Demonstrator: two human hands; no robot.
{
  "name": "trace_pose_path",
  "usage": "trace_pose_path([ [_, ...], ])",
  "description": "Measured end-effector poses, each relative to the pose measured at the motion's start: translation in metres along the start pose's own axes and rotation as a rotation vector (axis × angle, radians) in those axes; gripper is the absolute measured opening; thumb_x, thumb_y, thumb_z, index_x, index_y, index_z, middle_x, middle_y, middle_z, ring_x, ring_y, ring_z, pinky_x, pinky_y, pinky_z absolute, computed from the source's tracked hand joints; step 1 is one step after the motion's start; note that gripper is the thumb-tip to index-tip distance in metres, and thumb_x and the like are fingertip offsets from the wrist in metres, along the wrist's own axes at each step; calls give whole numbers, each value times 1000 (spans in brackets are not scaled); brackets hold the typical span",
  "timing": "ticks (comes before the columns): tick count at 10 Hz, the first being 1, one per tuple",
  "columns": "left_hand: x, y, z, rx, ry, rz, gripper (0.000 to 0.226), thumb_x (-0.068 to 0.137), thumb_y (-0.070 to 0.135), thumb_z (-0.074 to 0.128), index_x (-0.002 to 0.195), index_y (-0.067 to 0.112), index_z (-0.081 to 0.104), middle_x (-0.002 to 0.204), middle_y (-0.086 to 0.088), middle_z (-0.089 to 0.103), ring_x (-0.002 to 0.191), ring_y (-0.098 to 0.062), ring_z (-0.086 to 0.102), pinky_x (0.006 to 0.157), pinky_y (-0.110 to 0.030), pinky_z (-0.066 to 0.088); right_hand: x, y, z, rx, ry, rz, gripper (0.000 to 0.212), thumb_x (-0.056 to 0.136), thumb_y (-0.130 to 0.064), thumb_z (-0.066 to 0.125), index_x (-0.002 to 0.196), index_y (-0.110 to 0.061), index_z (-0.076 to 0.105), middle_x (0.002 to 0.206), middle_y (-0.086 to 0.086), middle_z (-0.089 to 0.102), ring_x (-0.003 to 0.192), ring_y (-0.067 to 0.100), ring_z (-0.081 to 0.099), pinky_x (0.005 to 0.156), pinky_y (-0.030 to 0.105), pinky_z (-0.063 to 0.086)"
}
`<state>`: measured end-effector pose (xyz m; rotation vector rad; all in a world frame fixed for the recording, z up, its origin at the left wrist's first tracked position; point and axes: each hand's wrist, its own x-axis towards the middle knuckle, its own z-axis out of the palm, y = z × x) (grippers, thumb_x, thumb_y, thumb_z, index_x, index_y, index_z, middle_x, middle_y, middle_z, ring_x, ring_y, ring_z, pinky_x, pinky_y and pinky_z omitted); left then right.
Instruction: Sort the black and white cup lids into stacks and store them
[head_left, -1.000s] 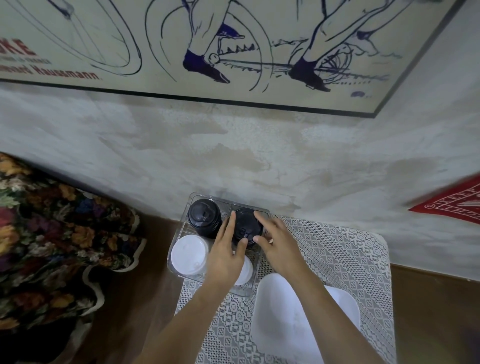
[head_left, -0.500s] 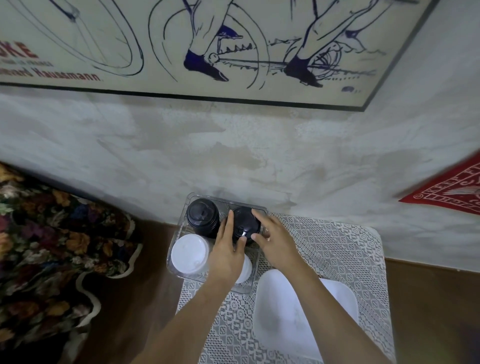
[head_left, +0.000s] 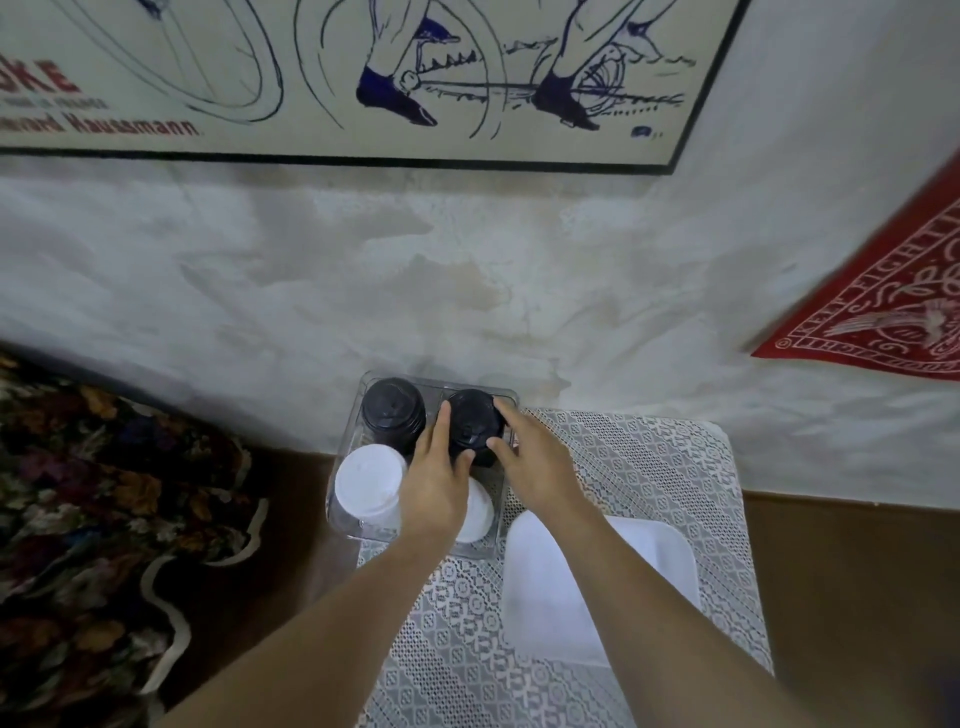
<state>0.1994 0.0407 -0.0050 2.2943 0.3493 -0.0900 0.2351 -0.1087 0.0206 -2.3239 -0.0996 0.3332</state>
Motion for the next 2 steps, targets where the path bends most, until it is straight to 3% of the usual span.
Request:
trace_pose_path([
  [2,-10,10,-1,196,19,41,69,105,29,55,164,25,21,170,-5,22,145,-33,42,109,-48,46,-6,9,-21,-233,-67,-187,52,106,-35,49,156,-29,32,122,9,62,104,34,64,78,41,52],
])
